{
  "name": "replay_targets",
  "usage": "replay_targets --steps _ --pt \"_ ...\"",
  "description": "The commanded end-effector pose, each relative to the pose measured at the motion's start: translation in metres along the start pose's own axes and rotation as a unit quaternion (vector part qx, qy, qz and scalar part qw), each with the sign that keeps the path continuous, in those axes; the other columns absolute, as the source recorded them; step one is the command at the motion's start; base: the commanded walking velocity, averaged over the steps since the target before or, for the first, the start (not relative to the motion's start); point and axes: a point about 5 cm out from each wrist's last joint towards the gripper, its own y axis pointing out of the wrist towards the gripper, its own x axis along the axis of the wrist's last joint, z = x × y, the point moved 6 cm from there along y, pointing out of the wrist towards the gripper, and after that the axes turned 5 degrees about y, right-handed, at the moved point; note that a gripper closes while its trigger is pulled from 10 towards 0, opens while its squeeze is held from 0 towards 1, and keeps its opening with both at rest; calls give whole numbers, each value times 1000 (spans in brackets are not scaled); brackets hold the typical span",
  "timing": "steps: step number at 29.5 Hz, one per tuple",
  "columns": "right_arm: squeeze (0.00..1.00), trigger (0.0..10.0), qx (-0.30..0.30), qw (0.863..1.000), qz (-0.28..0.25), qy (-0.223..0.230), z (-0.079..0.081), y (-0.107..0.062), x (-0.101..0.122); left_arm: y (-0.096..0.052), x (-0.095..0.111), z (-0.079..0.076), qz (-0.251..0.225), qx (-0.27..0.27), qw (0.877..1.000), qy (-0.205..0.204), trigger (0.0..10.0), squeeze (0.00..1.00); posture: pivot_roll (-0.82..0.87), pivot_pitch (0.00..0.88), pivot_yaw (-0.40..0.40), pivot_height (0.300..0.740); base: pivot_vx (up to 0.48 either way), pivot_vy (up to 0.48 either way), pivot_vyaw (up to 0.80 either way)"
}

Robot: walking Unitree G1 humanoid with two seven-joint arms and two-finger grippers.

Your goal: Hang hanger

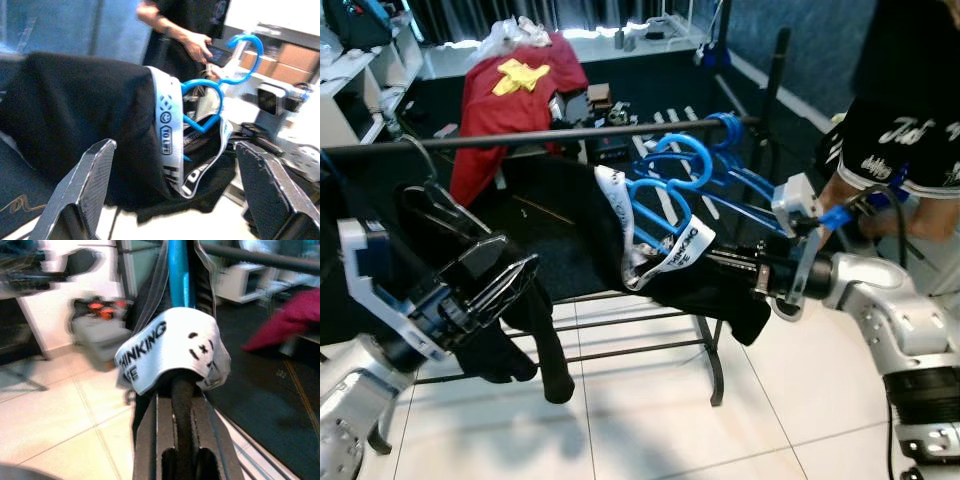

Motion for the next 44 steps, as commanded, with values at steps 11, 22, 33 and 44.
replay_targets --steps 11,22,33,44 --pt "0 0 110 994 -20 -6 42 -2 26 -3 16 18 -7 11 997 75 10000 0 -106 36 43 740 0 0 0" --pt "0 0 157 988 1 -11 65 -16 41 -49 32 73 53 110 979 164 10000 0 -117 39 45 740 0 0 0" --pt "0 0 165 986 7 -6 69 -19 43 -69 37 64 65 85 982 158 10000 0 -110 40 39 740 0 0 0" --pt "0 0 176 984 9 -8 74 -17 47 -56 4 27 84 -14 992 91 10000 0 -122 35 37 740 0 0 0"
